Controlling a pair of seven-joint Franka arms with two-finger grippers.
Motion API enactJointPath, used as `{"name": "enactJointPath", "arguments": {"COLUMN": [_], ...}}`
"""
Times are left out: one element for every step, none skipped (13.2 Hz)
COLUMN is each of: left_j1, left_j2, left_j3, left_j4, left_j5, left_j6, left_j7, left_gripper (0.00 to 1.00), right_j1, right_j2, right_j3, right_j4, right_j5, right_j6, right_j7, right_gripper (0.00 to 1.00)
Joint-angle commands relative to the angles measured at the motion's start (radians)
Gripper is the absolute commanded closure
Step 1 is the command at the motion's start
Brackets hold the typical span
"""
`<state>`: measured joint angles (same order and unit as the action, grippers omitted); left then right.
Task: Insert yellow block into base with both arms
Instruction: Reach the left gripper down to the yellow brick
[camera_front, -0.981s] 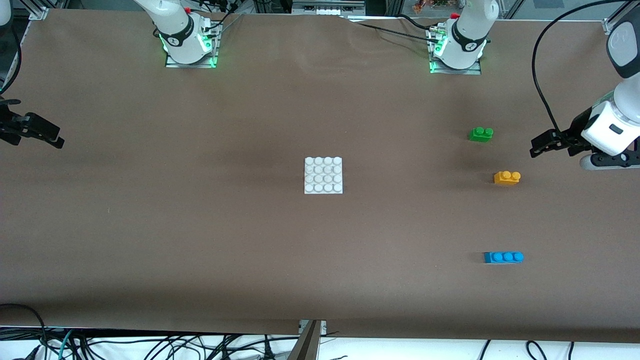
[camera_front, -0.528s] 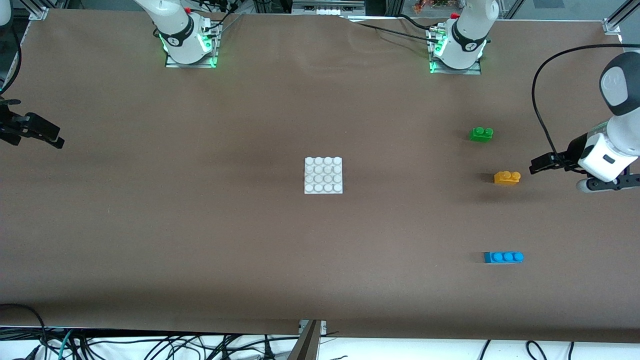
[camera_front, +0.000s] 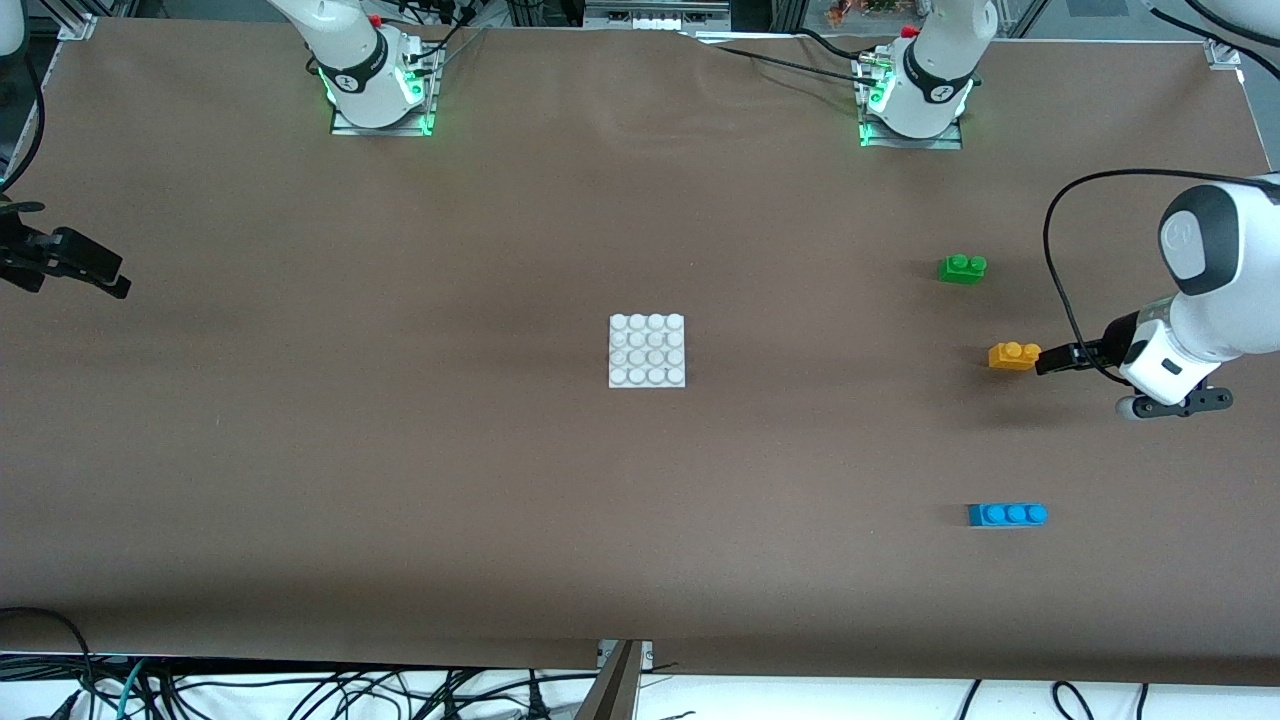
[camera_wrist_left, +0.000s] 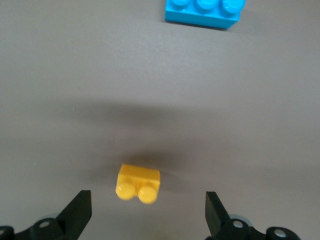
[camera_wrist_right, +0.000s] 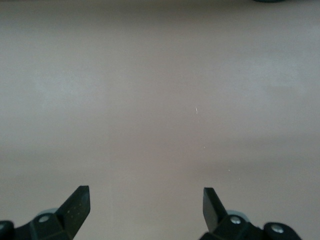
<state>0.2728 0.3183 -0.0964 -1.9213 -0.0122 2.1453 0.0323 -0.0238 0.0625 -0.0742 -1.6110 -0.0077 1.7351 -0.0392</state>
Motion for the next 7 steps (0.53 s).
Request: {"name": "enactJointPath", "arguments": {"left_j1": [0.017, 0.02, 0.025, 0.026, 0.026, 0.026, 0.034], "left_j2": [0.002, 0.013, 0.016, 0.019, 0.021, 0.022, 0.022], "left_j3": [-0.006, -0.008, -0.008, -0.008, -0.008, -0.008, -0.008], "left_j4": [-0.099, -0.12, -0.139, -0.156, -0.174, -0.195, -0.215], "left_j5": [0.0, 0.0, 0.0, 0.0, 0.0, 0.0, 0.0], "left_j6": [0.151, 0.184, 0.206, 0.228, 0.249, 0.274, 0.301], "left_j7": [0.038, 0.038, 0.038, 0.043, 0.058, 0.078, 0.11], "left_gripper": [0.0, 0.0, 0.0, 0.0, 0.0, 0.0, 0.0], "right_j1": [-0.002, -0.002, -0.002, -0.002, -0.002, -0.002, -0.002], "right_j2": [0.008, 0.008, 0.008, 0.008, 0.008, 0.008, 0.008], "right_j3": [0.004, 0.004, 0.004, 0.004, 0.004, 0.004, 0.004], "right_j4": [0.025, 0.025, 0.025, 0.025, 0.025, 0.025, 0.025], "right_j5": [-0.003, -0.003, -0.003, -0.003, -0.003, -0.001, -0.001], "right_j6": [-0.023, -0.023, -0.023, -0.023, -0.023, -0.023, -0.023], "right_j7": [-0.007, -0.007, -0.005, -0.005, -0.002, -0.004, -0.004], "right_gripper": [0.0, 0.0, 0.0, 0.0, 0.0, 0.0, 0.0]}}
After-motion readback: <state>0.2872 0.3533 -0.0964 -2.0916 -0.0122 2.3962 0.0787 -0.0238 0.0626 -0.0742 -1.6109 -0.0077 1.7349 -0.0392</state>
